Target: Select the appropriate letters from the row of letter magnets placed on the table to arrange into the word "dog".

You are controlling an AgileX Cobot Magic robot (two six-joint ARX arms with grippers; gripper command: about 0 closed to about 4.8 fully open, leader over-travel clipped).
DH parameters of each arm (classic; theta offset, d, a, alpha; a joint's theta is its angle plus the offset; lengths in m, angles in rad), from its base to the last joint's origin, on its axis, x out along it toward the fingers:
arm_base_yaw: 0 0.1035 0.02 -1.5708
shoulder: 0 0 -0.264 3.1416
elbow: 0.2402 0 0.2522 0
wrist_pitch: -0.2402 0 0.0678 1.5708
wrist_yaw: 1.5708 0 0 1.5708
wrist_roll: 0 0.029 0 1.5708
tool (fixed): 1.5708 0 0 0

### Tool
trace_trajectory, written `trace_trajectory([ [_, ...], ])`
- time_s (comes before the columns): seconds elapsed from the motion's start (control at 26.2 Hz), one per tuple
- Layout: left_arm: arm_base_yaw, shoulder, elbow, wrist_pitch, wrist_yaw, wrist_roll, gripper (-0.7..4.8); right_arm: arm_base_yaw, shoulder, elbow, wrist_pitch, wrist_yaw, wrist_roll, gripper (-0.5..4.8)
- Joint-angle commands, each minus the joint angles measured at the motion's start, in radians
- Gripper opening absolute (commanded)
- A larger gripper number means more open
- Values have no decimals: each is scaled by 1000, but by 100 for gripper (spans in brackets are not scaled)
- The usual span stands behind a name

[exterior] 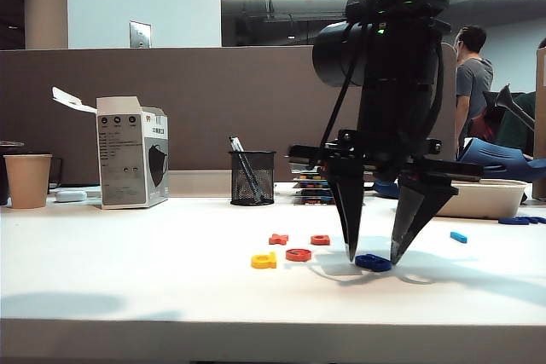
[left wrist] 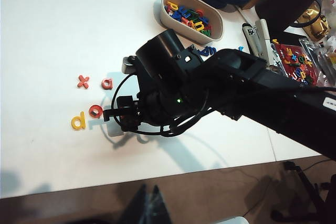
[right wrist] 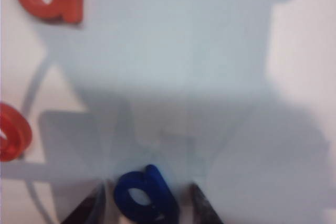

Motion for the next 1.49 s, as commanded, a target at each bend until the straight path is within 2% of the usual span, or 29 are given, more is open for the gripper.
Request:
trace_trajectory([
  [0.04,2,-2,2,2,-3,0,-5,1,-10,-10,12,-29,3,211],
  [0.69,2,-2,2,2,-3,0,-5,0,-76,-7,30,-77,10,211],
  [0.88,2,-2,2,1,-4,0,-5,0,-93,44,25,-85,10,211],
  [1.07,2,-2,3,2,-4,0,-5,1,-93,61,81,-193,17,211],
  [1.3,2,-2,3,2,-4,0,-5,1,-91,60,102,-191,28,210],
  [1.49,2,-2,3,2,-4,0,-5,2,-89,60,179,-212,29,210],
])
